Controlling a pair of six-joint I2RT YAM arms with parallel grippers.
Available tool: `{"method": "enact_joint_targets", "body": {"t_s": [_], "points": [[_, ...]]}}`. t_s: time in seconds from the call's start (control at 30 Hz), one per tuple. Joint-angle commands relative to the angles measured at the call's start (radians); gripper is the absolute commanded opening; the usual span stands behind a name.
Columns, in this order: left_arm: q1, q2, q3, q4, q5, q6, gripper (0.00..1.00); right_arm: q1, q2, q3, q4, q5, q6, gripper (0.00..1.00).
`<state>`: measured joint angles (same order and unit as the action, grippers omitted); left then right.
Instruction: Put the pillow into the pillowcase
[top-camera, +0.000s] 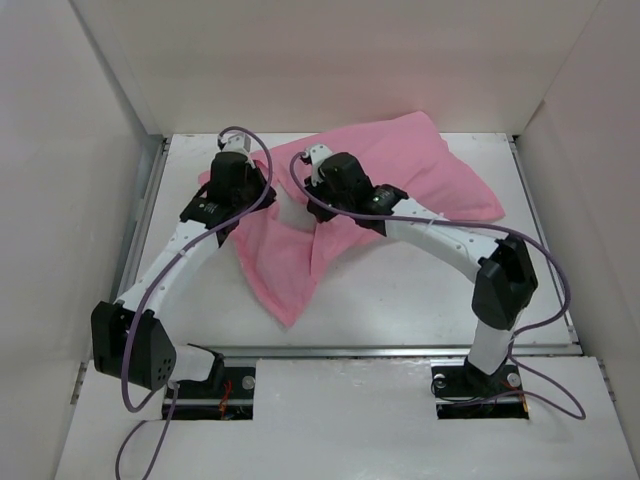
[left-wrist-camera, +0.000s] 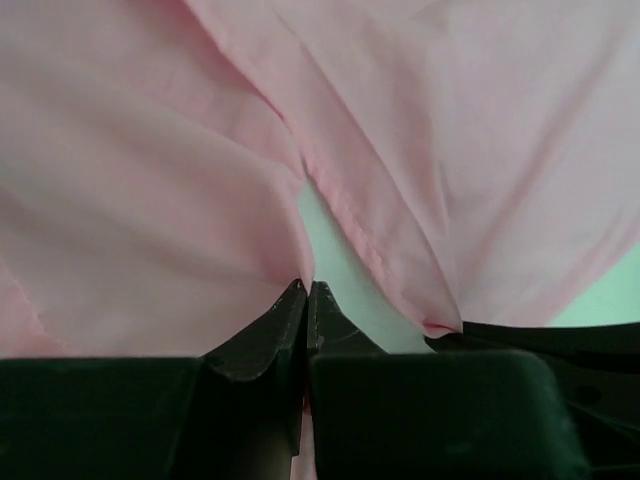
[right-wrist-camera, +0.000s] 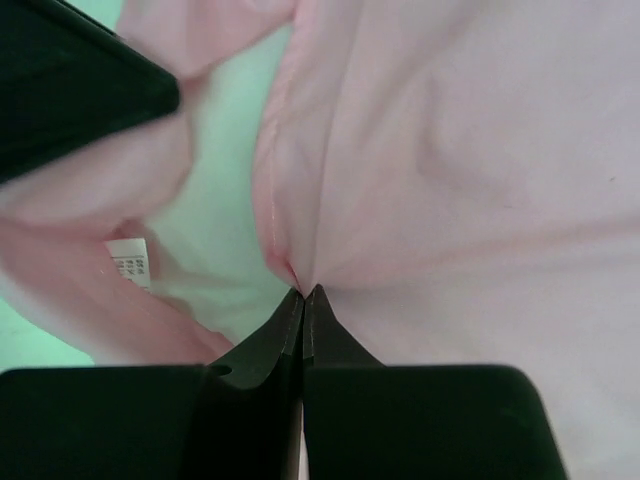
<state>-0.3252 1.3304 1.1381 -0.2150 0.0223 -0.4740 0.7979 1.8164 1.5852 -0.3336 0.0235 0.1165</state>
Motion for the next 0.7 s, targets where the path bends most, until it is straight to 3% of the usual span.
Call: {"method": "enact_joint_targets", "body": {"t_s": [0.0, 0.13, 0.17, 0.27, 0.33, 0.37, 0.53, 0.57, 0.63, 0.67], "points": [[-0.003, -0.019, 0.003, 0.120, 0.169, 0.041, 0.00, 0.007, -0.097, 0.084, 0.018, -0.051, -0.020, 0.00], [-0.003, -0.019, -0.007, 0.213, 0.326, 0.041, 0.00, 0.007, -0.161, 0.107, 0.018, -0.076, -0.020, 0.00], [-0.003, -0.019, -0.041, 0.352, 0.365, -0.033, 0.00, 0.007, -0.190, 0.117, 0.008, -0.106, -0.020, 0.00], [-0.003, 0.010, -0.067, 0.394, 0.239, -0.089, 0.00, 0.007, -0.204, 0.107, 0.008, -0.149, -0.020, 0.00], [-0.003, 0.099, -0.067, 0.371, 0.020, -0.144, 0.00, 0.007, -0.227, 0.096, 0.008, -0.184, -0.020, 0.00], [-0.003, 0.137, -0.055, 0.349, -0.022, -0.159, 0.00, 0.007, -0.227, 0.085, 0.008, -0.213, -0.020, 0.00], [-0.003, 0.320, 0.041, 0.276, -0.068, -0.190, 0.00, 0.007, -0.253, 0.044, 0.008, -0.293, -0.067, 0.00], [-0.003, 0.335, 0.041, 0.276, -0.068, -0.204, 0.07, 0.007, -0.253, 0.032, 0.008, -0.322, -0.081, 0.00], [-0.003, 0.345, 0.041, 0.276, -0.059, -0.219, 0.43, 0.007, -0.253, -0.033, 0.008, -0.387, -0.109, 0.00], [-0.003, 0.354, 0.025, 0.308, -0.036, -0.219, 0.52, 0.007, -0.234, -0.063, 0.051, -0.402, -0.109, 0.00]]}}
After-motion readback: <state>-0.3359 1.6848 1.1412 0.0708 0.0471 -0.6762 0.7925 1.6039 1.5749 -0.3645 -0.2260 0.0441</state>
